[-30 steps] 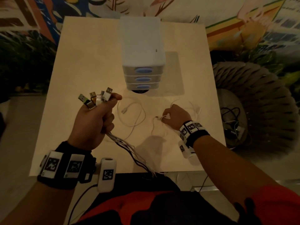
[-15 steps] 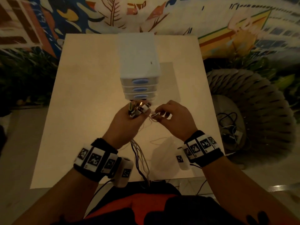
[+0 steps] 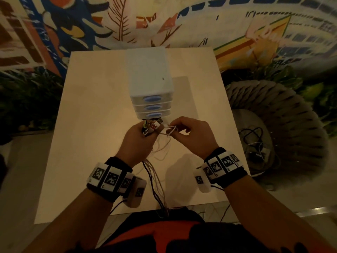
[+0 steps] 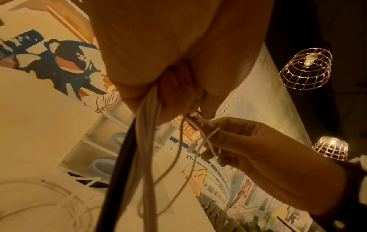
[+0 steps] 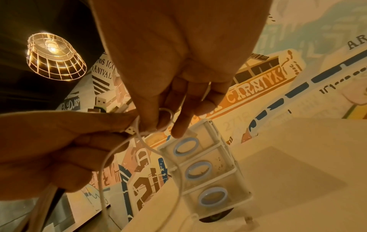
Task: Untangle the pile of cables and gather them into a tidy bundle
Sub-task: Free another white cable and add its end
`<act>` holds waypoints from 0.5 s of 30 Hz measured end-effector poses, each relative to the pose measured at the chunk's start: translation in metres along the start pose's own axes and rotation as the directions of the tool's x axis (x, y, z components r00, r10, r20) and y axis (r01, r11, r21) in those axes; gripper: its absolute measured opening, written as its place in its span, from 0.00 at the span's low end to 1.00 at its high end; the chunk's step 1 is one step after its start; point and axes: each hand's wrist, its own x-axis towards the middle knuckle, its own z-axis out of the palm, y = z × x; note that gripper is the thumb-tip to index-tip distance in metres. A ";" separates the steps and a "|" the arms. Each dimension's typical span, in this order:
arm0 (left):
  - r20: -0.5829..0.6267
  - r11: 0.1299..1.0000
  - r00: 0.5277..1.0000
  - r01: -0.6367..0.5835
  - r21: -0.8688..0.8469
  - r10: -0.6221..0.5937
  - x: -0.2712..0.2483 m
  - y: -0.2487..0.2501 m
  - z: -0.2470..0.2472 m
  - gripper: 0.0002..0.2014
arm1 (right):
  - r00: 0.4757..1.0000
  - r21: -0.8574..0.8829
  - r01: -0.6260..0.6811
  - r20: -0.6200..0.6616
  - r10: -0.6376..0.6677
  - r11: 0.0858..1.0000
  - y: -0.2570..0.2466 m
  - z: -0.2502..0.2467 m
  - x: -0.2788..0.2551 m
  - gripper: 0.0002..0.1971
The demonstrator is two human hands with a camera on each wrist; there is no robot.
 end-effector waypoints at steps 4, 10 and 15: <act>-0.066 0.998 0.996 0.049 -0.044 -0.052 0.002 -0.008 -0.009 0.08 | 0.997 0.057 -0.031 -0.062 0.035 0.998 0.005 -0.008 -0.001 0.05; -0.162 0.983 0.978 0.108 -0.146 -0.131 0.006 -0.019 -0.022 0.19 | 0.999 -0.036 -0.042 -0.013 0.041 0.998 0.037 -0.007 -0.014 0.05; -0.161 0.947 0.972 0.119 -0.297 -0.172 0.005 -0.015 -0.032 0.32 | 0.952 -0.276 -0.158 0.212 0.220 0.948 0.079 0.008 -0.026 0.07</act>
